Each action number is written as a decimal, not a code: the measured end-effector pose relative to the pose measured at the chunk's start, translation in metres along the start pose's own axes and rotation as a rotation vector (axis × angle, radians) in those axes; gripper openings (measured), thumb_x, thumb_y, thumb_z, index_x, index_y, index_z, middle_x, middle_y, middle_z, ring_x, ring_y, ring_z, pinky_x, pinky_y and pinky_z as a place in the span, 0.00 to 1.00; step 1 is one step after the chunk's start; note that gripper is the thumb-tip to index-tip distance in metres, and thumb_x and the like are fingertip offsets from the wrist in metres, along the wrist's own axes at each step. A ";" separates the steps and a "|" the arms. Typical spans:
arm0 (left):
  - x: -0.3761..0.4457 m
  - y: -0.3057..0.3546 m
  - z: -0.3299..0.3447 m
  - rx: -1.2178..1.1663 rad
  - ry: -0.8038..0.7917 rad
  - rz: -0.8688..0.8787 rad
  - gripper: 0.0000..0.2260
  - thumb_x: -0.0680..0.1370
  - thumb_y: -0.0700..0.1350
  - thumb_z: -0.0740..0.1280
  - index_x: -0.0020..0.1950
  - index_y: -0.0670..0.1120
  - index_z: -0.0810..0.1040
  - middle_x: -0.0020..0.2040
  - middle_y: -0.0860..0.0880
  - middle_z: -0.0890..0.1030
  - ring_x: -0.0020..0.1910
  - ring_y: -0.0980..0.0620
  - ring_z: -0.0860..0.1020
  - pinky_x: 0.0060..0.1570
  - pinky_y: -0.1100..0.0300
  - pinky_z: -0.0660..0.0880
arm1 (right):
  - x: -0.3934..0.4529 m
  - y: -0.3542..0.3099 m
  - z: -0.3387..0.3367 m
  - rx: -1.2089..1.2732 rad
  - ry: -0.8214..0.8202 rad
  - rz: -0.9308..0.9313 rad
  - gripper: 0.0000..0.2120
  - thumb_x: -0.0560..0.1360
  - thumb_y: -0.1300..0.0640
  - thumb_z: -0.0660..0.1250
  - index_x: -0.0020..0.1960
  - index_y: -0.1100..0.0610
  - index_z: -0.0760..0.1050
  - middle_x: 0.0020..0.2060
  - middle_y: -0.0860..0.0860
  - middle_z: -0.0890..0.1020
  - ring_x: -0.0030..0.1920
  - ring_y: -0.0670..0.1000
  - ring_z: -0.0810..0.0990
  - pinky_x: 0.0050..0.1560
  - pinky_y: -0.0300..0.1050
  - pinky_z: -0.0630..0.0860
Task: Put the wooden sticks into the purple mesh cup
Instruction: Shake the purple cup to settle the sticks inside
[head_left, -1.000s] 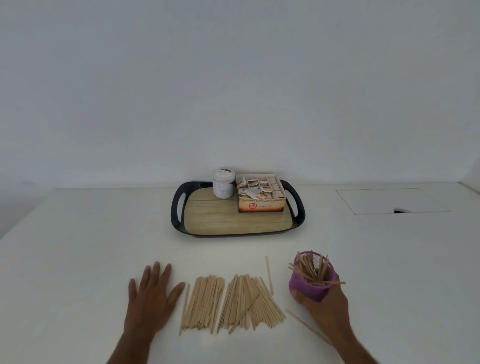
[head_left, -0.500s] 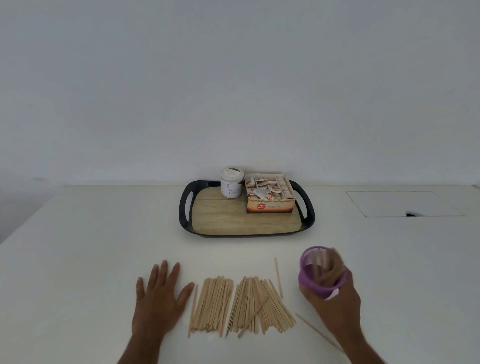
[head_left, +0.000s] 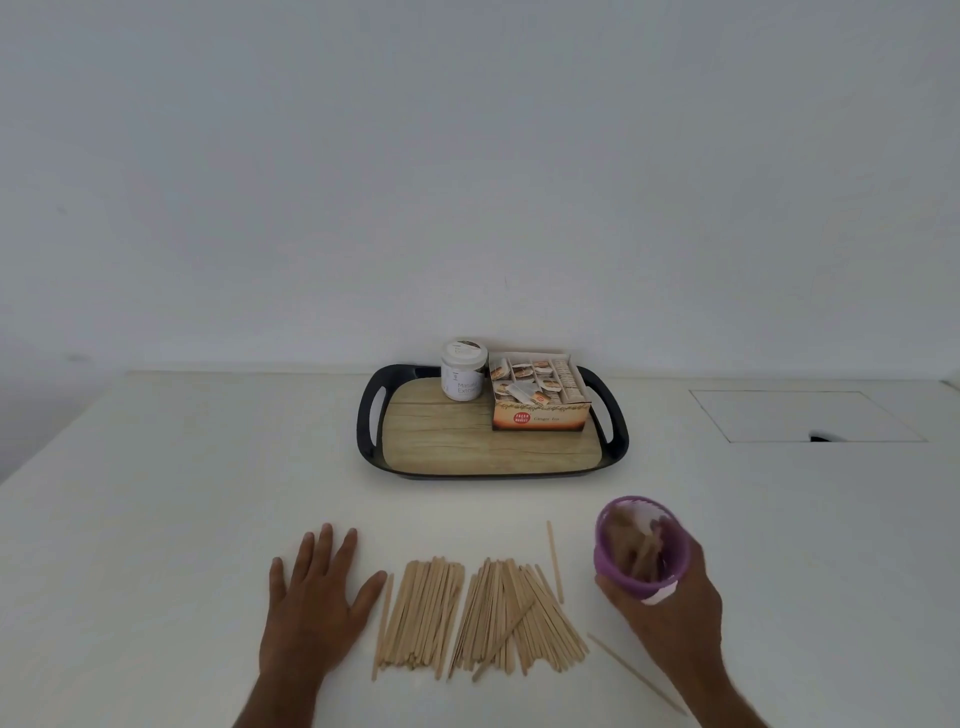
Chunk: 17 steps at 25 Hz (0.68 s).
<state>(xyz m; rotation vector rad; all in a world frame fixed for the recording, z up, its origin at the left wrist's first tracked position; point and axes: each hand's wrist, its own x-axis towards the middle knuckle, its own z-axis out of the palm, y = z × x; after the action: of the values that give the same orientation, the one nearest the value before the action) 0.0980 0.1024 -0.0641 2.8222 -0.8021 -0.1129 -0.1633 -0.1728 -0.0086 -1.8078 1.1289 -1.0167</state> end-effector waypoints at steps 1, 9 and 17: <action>0.000 0.000 0.000 0.001 -0.004 0.001 0.43 0.69 0.73 0.34 0.81 0.56 0.47 0.82 0.50 0.48 0.81 0.50 0.45 0.78 0.43 0.43 | 0.001 -0.001 -0.001 0.040 0.027 0.036 0.43 0.54 0.52 0.85 0.64 0.52 0.69 0.53 0.47 0.80 0.51 0.51 0.79 0.51 0.45 0.73; 0.000 0.000 0.001 0.001 0.004 0.000 0.43 0.70 0.73 0.35 0.81 0.56 0.49 0.82 0.50 0.49 0.81 0.49 0.46 0.78 0.43 0.43 | 0.006 -0.004 -0.003 0.040 0.063 0.062 0.45 0.52 0.48 0.85 0.63 0.52 0.68 0.53 0.50 0.80 0.51 0.55 0.80 0.51 0.46 0.74; -0.001 0.002 -0.002 0.015 0.003 -0.008 0.43 0.69 0.73 0.33 0.81 0.56 0.48 0.82 0.50 0.48 0.81 0.50 0.45 0.78 0.44 0.43 | 0.004 0.000 -0.003 -0.055 0.001 -0.062 0.44 0.53 0.53 0.86 0.64 0.54 0.68 0.52 0.47 0.79 0.49 0.51 0.79 0.49 0.46 0.75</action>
<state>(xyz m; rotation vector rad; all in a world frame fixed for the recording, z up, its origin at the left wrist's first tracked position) 0.0964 0.1015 -0.0619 2.8389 -0.7949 -0.1046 -0.1652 -0.1776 -0.0066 -1.8960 1.1175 -1.0312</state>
